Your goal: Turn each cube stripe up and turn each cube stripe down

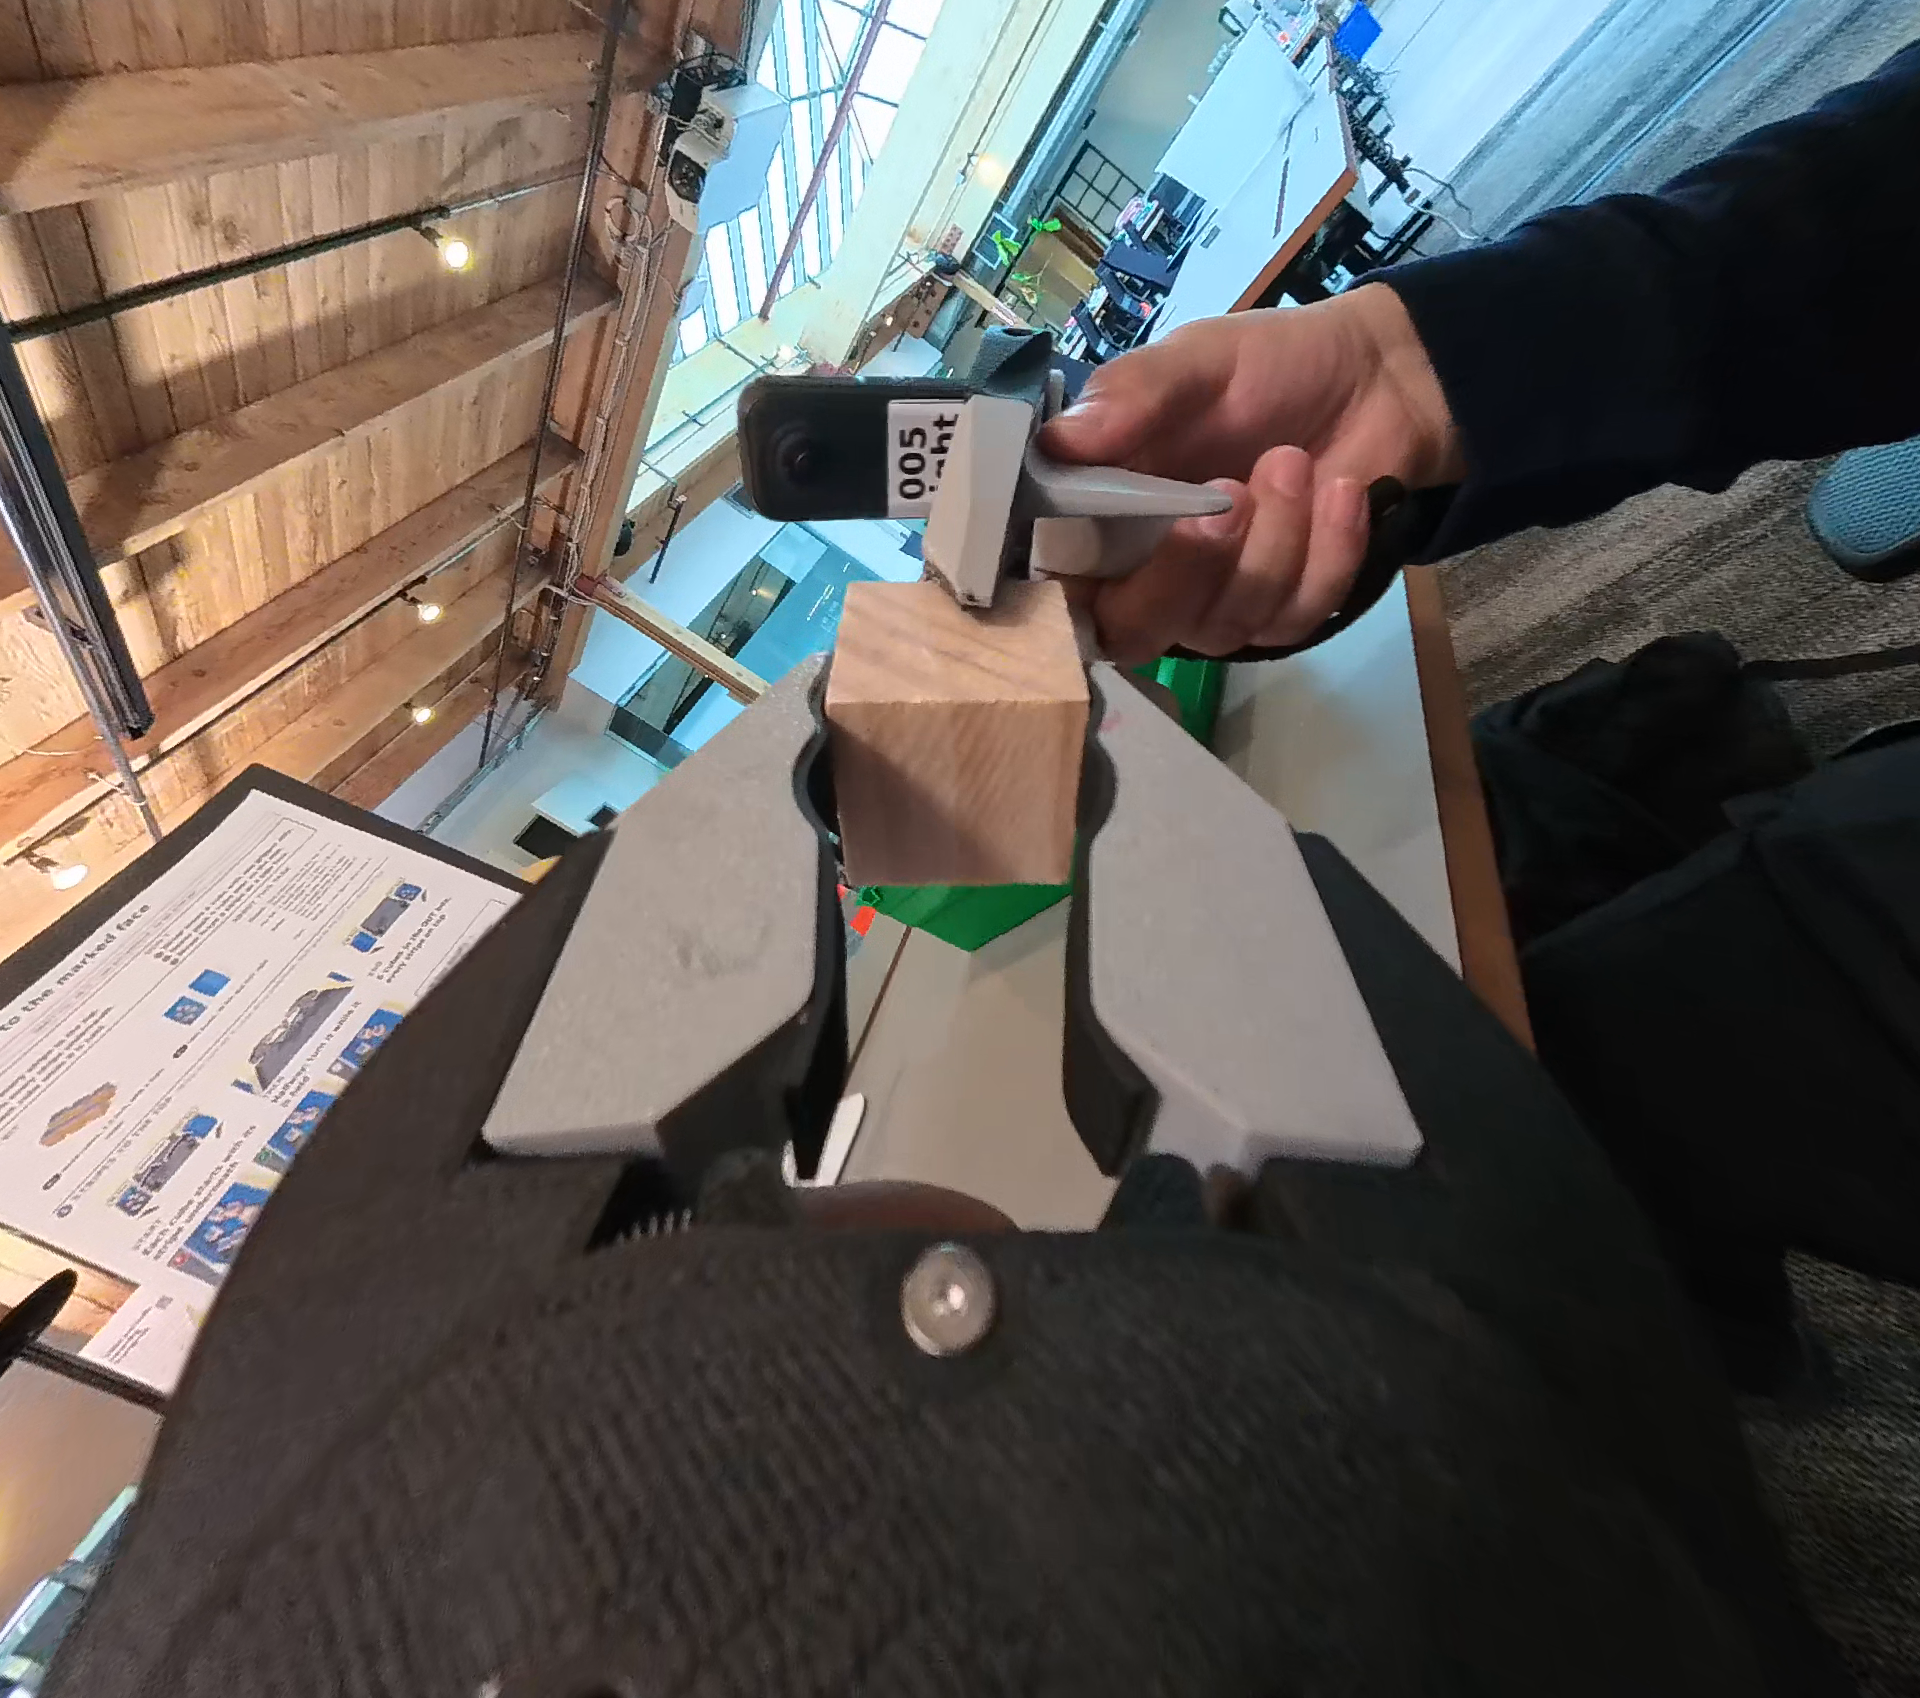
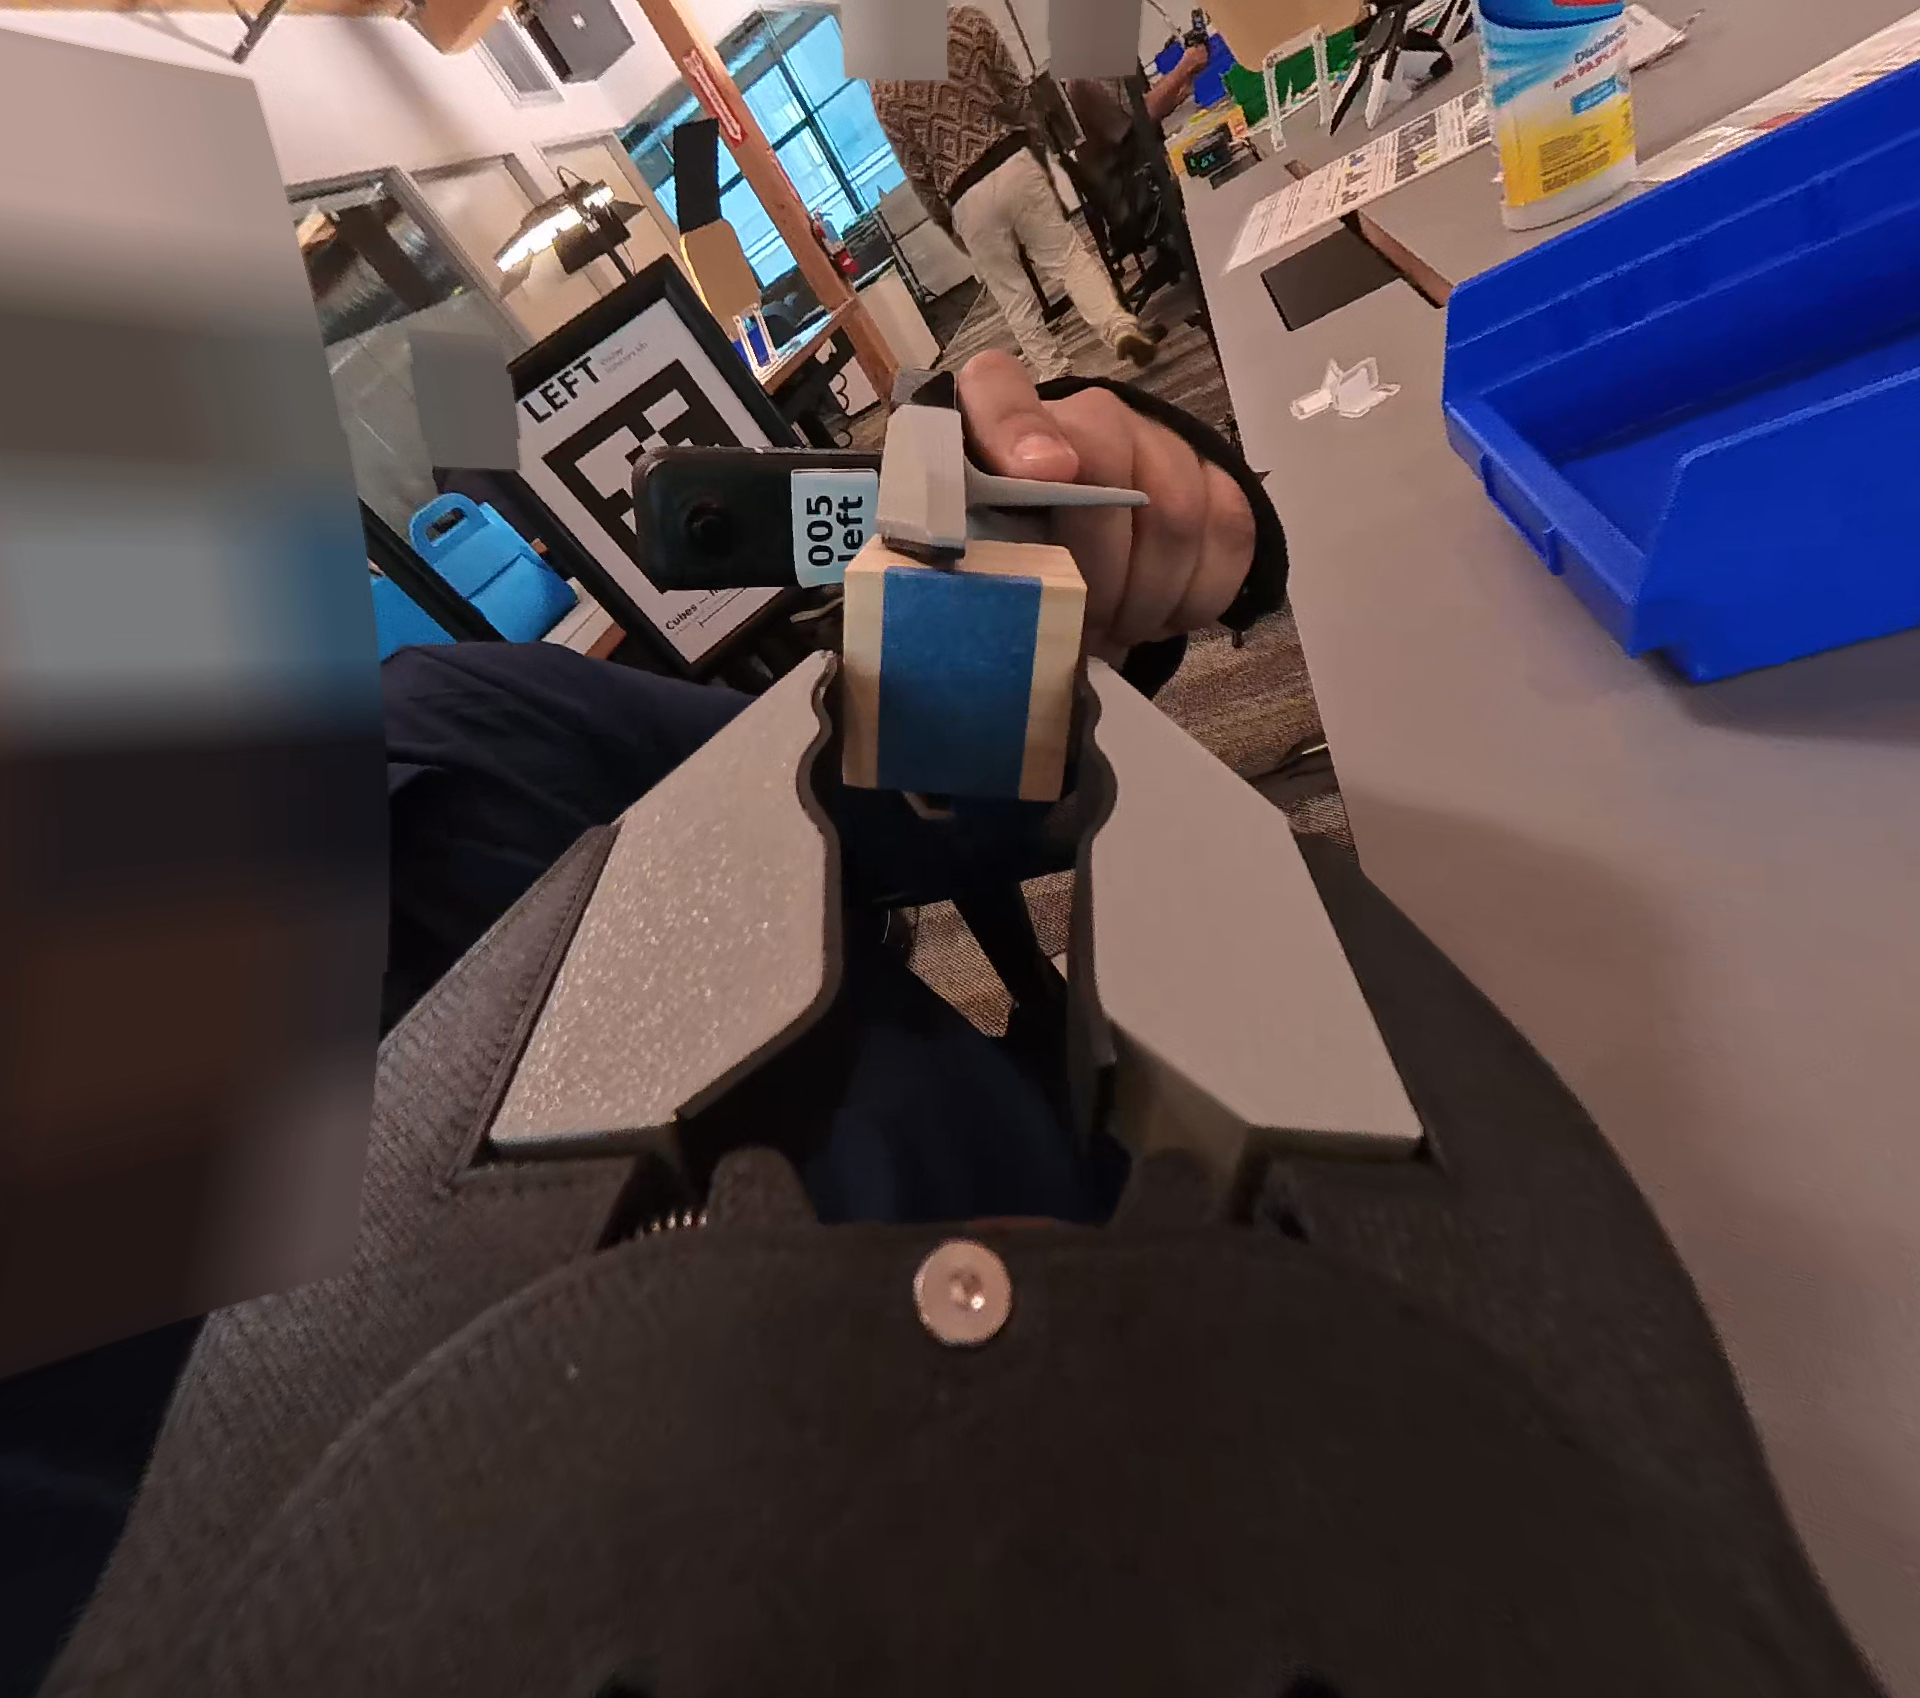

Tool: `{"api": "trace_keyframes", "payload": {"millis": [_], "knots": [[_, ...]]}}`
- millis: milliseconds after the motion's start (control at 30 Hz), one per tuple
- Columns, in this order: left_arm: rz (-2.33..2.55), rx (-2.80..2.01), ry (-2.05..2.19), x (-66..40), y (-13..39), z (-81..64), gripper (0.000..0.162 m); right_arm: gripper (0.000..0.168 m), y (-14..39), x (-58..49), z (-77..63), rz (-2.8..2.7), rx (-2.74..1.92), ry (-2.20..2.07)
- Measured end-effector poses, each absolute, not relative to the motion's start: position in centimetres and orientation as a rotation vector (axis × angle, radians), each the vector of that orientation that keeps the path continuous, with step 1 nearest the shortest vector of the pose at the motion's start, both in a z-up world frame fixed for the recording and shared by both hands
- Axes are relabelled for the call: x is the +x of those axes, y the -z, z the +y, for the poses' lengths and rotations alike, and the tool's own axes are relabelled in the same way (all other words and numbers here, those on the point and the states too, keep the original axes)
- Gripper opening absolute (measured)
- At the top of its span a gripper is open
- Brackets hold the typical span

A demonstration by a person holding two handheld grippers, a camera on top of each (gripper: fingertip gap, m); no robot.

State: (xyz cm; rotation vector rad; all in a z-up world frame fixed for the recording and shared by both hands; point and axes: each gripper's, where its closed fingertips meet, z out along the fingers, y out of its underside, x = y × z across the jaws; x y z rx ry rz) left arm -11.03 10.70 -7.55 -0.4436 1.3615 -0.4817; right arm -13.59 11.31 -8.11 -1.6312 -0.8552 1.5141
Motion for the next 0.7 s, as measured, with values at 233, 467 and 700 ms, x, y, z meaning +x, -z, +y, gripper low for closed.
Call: {"api": "trace_keyframes", "payload": {"millis": [233,467,700], "knots": [[1.387,-0.459,0.483,-11.1,8.0,10.9,0.043,0.041,8.5,-13.7,11.5,-0.857,-1.647,-1.49],[1.4,-0.457,0.464,-10.8,8.3,10.8,0.043,0.042,9.1,-14.0,11.7,-0.864,-1.678,-1.471],[1.392,-0.46,0.429,-10.8,8.4,11.2,0.043,0.042,9.2,-14.1,12.1,-0.862,-1.675,-1.434]]}}
